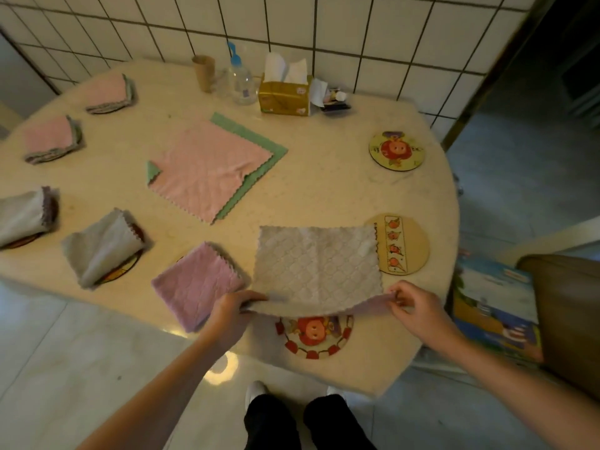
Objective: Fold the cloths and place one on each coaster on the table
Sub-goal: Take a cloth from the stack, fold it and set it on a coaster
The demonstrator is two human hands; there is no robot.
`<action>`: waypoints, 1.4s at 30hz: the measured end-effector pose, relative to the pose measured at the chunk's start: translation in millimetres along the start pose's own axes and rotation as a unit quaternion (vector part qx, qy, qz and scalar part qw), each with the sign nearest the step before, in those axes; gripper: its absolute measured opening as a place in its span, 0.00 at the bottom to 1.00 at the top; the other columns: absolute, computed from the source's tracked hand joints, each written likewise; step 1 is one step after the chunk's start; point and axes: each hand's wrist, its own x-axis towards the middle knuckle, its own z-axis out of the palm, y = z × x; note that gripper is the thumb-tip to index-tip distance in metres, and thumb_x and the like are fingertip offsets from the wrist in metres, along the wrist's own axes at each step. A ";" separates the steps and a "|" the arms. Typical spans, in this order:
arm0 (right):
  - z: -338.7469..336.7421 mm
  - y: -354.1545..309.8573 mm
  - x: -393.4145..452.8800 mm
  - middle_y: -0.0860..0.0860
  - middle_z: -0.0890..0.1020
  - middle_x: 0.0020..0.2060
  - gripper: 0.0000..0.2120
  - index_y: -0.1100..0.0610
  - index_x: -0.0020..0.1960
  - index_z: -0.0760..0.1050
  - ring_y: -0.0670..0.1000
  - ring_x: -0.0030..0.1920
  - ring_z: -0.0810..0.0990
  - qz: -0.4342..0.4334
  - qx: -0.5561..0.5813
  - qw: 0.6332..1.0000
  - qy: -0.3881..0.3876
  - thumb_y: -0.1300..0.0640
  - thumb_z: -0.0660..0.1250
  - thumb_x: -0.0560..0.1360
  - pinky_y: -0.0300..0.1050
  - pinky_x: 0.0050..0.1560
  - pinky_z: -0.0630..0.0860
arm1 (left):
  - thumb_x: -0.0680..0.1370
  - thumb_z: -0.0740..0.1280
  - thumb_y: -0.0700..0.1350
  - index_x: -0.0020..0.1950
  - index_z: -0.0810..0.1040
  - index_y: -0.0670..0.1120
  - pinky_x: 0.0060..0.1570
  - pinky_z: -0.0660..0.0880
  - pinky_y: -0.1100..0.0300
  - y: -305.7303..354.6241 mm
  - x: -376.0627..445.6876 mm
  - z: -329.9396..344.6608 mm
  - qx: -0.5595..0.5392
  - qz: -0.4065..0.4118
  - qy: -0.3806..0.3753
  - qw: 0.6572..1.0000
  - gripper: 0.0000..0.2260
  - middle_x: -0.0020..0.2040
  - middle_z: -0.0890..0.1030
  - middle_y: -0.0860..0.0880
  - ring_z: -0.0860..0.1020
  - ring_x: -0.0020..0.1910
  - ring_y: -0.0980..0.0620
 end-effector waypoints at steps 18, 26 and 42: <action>6.1 -5.5 144.5 0.53 0.81 0.45 0.07 0.62 0.53 0.77 0.52 0.45 0.79 0.171 0.065 0.978 0.102 0.61 0.65 0.76 0.51 0.50 0.79 | 0.79 0.65 0.43 0.46 0.76 0.44 0.21 0.71 0.69 31.3 129.1 -7.9 -0.176 -0.212 0.140 0.951 0.04 0.37 0.79 0.45 0.77 0.34 0.50; 10.9 -1.9 164.6 0.51 0.79 0.38 0.05 0.58 0.49 0.76 0.49 0.37 0.76 0.178 -0.008 0.979 0.096 0.56 0.65 0.77 0.37 0.32 0.69 | 0.79 0.64 0.47 0.51 0.75 0.47 0.23 0.70 0.63 16.9 152.0 -9.4 -0.095 -0.219 0.094 0.967 0.05 0.34 0.76 0.49 0.76 0.29 0.51; 1.2 -14.1 126.5 0.45 0.71 0.53 0.06 0.54 0.54 0.72 0.46 0.51 0.73 -0.104 -0.241 0.965 -0.003 0.57 0.60 0.78 0.43 0.46 0.76 | 0.73 0.70 0.42 0.67 0.72 0.46 0.58 0.73 0.48 39.3 99.7 35.6 0.136 0.066 0.139 0.979 0.22 0.62 0.69 0.47 0.67 0.60 0.46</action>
